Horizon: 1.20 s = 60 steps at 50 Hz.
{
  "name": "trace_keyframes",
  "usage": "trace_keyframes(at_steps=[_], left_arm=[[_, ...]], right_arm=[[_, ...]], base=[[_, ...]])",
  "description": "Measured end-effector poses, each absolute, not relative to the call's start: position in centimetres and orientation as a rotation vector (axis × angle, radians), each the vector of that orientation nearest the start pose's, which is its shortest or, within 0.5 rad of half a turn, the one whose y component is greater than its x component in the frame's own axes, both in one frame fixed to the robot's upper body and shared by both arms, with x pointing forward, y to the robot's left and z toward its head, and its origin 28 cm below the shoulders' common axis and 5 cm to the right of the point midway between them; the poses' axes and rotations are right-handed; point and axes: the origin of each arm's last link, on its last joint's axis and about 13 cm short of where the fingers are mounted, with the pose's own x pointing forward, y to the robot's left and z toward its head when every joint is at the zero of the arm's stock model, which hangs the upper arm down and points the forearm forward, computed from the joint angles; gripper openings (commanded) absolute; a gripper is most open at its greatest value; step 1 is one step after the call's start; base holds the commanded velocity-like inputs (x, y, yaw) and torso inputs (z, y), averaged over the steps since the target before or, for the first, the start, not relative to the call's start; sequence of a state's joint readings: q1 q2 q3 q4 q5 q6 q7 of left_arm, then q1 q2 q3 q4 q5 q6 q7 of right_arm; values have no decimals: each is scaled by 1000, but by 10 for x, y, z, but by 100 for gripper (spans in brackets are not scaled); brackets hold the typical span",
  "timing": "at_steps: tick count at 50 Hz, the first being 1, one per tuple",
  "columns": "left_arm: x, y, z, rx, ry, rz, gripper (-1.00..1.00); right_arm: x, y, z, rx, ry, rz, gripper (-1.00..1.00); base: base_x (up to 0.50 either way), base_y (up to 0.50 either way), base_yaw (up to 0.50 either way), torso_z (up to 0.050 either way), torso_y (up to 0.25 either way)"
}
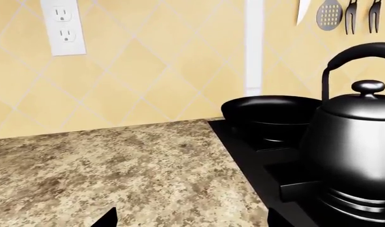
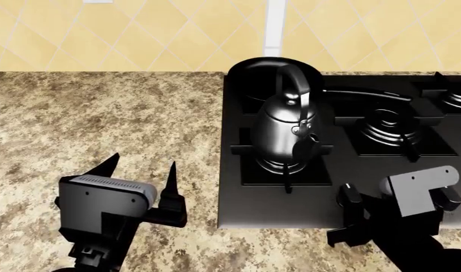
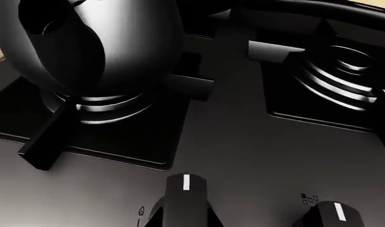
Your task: Pick the kettle from the counter and place it on a stove burner. Then turn the burner on.
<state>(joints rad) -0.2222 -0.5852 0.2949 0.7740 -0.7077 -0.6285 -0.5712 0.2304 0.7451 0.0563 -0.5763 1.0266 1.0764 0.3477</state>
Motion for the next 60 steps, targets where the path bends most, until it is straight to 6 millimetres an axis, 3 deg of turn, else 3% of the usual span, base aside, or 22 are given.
trace_keyframes(at_steps=[15,37,60], left_arm=[[188,212,151,53,-70,-144,100],[189,212,148,51,-63,-139,100],[189,212,147,52,-57,-136,100]], right_arm=[[197,-194,148,-127,389,178,-100],[207,-204,147,-271,344,258,-100],[210,-212,142,-242,322,296,-100]], base=[[5,2,6,0,0],[12,5,13,0,0],[6,3,9,0,0]])
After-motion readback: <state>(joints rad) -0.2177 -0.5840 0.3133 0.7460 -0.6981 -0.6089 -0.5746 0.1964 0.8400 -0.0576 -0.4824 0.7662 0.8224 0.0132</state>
